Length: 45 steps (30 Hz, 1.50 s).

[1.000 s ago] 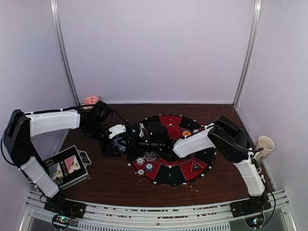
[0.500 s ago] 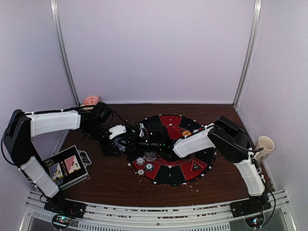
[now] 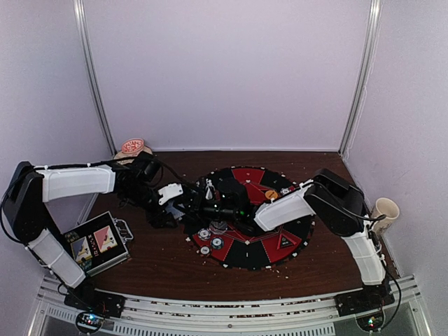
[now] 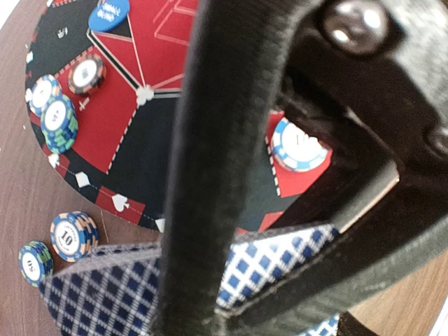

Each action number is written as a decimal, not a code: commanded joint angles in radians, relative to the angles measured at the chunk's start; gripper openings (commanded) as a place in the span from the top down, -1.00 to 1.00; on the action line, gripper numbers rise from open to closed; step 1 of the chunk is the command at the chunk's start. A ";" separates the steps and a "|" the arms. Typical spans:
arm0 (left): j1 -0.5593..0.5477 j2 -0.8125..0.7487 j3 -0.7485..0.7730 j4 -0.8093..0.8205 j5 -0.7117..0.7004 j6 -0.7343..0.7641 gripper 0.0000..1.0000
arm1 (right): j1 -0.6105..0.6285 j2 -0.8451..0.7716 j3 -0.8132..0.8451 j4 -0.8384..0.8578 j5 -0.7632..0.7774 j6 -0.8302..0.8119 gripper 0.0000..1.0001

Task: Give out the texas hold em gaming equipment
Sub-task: Pass from the right arm to the left

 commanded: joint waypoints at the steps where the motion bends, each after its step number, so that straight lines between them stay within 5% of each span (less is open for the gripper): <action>1: -0.002 -0.082 -0.036 0.122 0.061 -0.006 -0.38 | -0.006 -0.057 -0.025 0.068 0.013 0.026 1.00; 15: -0.003 -0.131 -0.124 0.265 0.121 0.033 -0.51 | -0.008 -0.064 -0.048 0.089 0.020 0.043 1.00; 31: -0.001 -0.132 -0.179 0.322 0.118 0.034 -0.39 | -0.007 -0.068 -0.065 0.093 0.040 0.047 1.00; 37: 0.011 -0.152 -0.197 0.340 0.101 0.003 -0.69 | -0.008 -0.067 -0.070 0.106 0.052 0.052 1.00; 45: 0.013 -0.140 -0.203 0.366 0.113 -0.022 -0.66 | -0.008 -0.060 -0.073 0.124 0.066 0.065 1.00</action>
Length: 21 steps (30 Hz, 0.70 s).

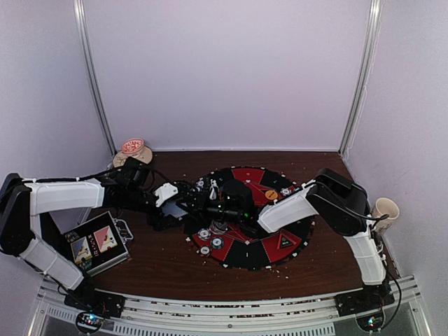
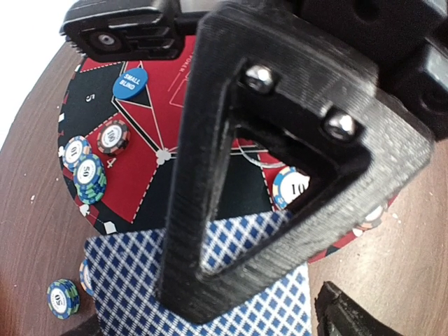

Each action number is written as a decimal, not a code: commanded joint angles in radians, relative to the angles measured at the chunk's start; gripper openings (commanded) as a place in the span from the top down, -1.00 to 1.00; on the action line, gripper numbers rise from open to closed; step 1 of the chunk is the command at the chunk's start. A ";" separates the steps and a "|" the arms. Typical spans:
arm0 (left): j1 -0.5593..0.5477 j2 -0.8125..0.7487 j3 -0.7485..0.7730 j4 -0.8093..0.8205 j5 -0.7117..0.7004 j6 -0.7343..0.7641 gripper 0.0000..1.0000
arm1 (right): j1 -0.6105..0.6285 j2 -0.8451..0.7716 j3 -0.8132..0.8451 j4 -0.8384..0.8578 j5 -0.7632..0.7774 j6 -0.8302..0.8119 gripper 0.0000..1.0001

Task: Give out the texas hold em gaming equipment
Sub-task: Pass from the right arm to the left

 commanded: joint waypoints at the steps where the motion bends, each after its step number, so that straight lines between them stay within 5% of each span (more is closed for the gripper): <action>1: 0.006 0.001 -0.008 0.059 0.025 -0.026 -0.64 | -0.003 -0.034 -0.012 0.054 0.032 0.014 1.00; 8: 0.013 0.032 0.005 0.060 0.032 -0.048 -0.49 | 0.000 -0.017 -0.003 0.059 0.029 0.021 1.00; 21: 0.040 0.052 0.033 0.019 0.121 -0.058 -0.57 | 0.005 0.006 0.017 0.013 0.044 -0.006 1.00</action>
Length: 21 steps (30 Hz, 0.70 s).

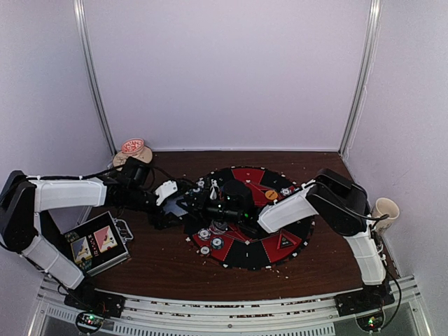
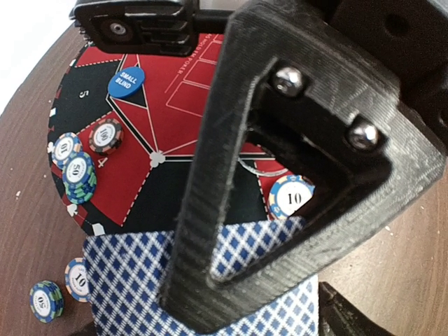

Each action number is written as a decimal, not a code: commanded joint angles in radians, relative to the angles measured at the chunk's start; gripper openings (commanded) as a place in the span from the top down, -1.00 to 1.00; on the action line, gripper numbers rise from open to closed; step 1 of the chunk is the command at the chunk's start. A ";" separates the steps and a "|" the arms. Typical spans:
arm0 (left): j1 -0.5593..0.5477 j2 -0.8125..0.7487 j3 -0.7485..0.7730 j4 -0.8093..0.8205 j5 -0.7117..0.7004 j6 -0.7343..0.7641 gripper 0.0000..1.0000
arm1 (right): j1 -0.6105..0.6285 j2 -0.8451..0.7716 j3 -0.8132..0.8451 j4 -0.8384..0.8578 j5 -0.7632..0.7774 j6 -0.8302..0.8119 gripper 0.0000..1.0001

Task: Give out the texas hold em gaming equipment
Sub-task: Pass from the right arm to the left

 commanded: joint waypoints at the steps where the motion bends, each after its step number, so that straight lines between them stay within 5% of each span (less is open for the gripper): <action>1: 0.022 0.023 0.030 -0.013 0.072 -0.007 -0.55 | 0.005 0.006 0.018 0.005 0.026 -0.019 1.00; 21: 0.036 0.066 0.046 -0.018 0.075 -0.011 -0.43 | 0.007 0.038 0.030 0.002 0.021 -0.021 1.00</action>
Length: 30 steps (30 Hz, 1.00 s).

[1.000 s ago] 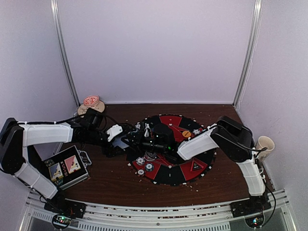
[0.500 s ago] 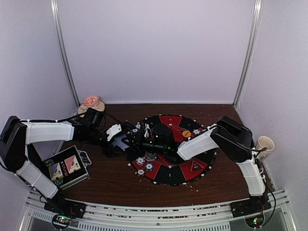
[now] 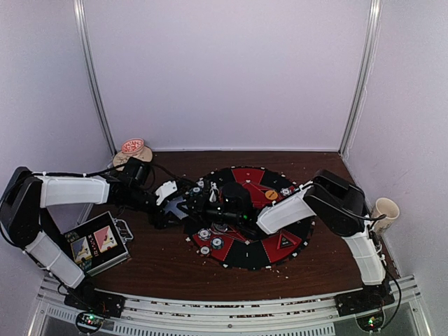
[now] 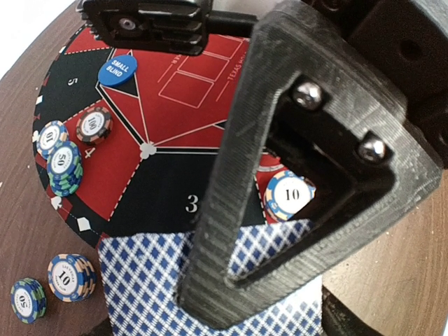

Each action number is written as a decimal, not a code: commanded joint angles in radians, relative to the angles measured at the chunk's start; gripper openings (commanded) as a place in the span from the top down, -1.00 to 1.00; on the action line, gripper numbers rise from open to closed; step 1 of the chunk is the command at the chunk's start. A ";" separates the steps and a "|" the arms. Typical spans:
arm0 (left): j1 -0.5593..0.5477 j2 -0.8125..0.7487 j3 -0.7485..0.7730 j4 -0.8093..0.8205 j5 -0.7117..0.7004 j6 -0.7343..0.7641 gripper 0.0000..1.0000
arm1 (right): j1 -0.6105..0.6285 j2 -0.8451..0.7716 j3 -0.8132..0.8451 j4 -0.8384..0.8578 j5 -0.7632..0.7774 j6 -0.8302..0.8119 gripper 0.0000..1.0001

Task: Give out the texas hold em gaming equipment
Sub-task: Pass from the right arm to the left

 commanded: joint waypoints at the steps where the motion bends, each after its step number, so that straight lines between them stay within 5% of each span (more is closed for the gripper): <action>1: 0.007 0.016 0.027 0.002 0.010 -0.005 -0.41 | 0.004 0.019 0.026 0.023 0.013 -0.005 1.00; 12: 0.006 0.012 0.013 0.013 -0.026 -0.003 0.03 | 0.003 0.021 0.038 0.017 0.003 -0.004 0.81; 16: 0.006 0.006 0.009 0.011 -0.028 0.001 0.04 | 0.003 0.022 0.045 0.014 -0.003 -0.006 0.70; 22: 0.006 -0.023 -0.015 0.003 -0.019 0.031 0.11 | -0.002 0.002 0.046 -0.047 -0.010 -0.042 0.26; 30: 0.005 -0.042 -0.020 -0.044 0.023 0.074 0.12 | -0.004 -0.018 0.056 -0.158 -0.031 -0.115 0.17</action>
